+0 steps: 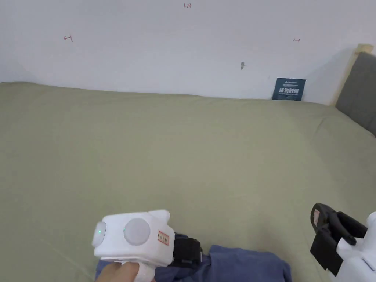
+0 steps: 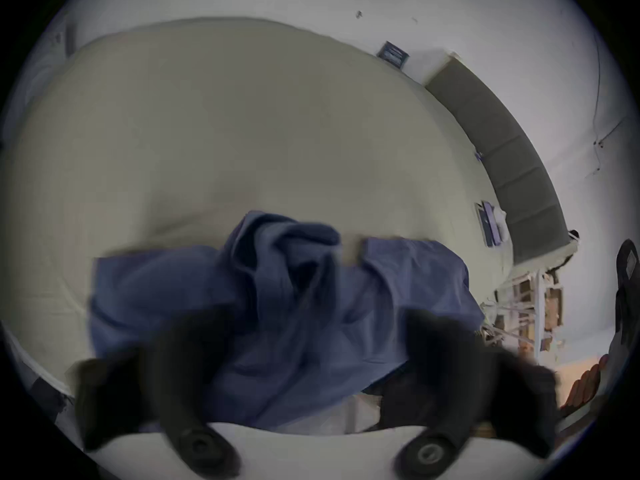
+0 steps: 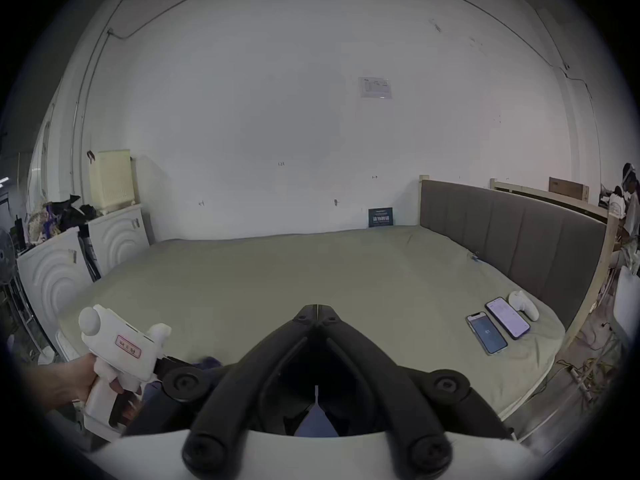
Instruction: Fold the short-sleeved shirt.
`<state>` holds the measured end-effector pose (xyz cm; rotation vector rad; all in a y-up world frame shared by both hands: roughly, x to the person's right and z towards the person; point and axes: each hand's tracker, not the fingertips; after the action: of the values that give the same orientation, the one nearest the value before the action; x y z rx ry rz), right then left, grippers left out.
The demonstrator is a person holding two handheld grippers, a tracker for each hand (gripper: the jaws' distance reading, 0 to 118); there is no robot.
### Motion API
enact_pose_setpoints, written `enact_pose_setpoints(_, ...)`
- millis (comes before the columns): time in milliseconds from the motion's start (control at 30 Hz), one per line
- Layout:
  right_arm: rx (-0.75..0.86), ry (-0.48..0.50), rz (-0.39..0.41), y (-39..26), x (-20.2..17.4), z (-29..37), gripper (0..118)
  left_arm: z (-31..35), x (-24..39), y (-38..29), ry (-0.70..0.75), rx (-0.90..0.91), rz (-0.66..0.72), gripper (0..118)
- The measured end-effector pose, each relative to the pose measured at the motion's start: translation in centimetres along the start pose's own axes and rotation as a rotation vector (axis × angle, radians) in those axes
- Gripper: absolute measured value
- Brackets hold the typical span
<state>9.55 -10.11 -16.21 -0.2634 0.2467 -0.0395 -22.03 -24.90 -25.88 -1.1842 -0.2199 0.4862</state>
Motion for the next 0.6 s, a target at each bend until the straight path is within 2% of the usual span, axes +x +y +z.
enact_pose_setpoints(167,-0.017,-0.011,-0.030,-0.5,0.9,-0.7,1,3.7,-1.2,-1.1,-0.023,0.072,0.017,116)
enact_pose_setpoints(200,-0.018,-0.006,-0.040,-0.6,0.9,-0.8,1,5.4,-1.8,-0.5,-0.033,0.095,0.016,110)
enact_pose_setpoints(233,-0.018,-0.002,-0.046,-0.7,0.9,-0.9,1,6.6,-2.6,-0.5,-0.028,0.127,0.035,96)
enact_pose_setpoints(267,-0.020,0.002,-0.050,-0.8,0.6,-1.0,1,7.7,-3.9,-0.5,-0.045,0.159,0.054,71)
enact_pose_setpoints(300,-0.024,0.012,-0.053,-0.9,0.4,-1.2,1,8.1,-5.0,-0.3,-0.048,0.161,0.085,16)
enact_pose_setpoints(333,-0.027,0.020,-0.055,-1.0,0.3,-1.4,1,8.4,-5.9,-0.2,-0.029,0.158,0.107,0)
enact_pose_setpoints(467,-0.046,0.043,-0.048,-1.3,-0.7,-1.9,1,6.4,-8.5,0.8,-0.025,0.129,0.113,0)
enact_pose_setpoints(600,-0.059,0.056,-0.040,-1.5,-1.1,-1.9,1,1.6,-8.1,0.3,-0.132,0.042,0.167,0)
